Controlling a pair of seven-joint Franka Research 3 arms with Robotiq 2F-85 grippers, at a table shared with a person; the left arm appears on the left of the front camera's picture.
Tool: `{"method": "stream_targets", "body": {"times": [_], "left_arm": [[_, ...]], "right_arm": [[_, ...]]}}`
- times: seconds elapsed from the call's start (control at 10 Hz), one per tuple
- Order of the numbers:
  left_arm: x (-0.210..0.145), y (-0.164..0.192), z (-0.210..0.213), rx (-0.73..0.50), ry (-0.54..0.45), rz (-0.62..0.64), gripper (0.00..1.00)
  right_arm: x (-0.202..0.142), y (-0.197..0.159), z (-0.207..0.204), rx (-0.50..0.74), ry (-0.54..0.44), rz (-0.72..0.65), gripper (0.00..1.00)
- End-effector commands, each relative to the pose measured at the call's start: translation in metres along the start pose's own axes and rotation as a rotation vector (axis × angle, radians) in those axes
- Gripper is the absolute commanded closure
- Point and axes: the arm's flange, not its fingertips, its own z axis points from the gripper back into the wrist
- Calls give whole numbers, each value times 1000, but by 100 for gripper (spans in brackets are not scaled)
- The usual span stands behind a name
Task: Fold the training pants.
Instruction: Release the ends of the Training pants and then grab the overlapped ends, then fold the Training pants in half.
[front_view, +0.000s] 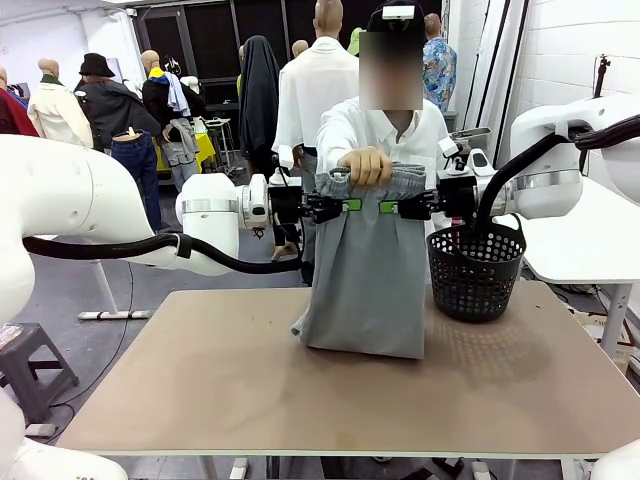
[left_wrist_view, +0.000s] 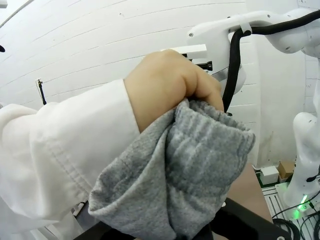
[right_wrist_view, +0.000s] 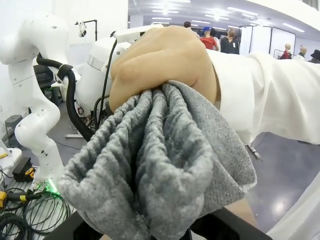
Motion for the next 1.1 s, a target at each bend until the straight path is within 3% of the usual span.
{"method": "stream_targets", "body": {"times": [0.0,0.1,1.0], "left_arm": [[-19,20,-3,-82,299,163,100],[0,0,0,0,0,0,100],[0,0,0,0,0,0,100]], "right_arm": [[5,-1,-4,-10,-20,44,100],[0,0,0,0,0,0,100],[0,0,0,0,0,0,100]]}}
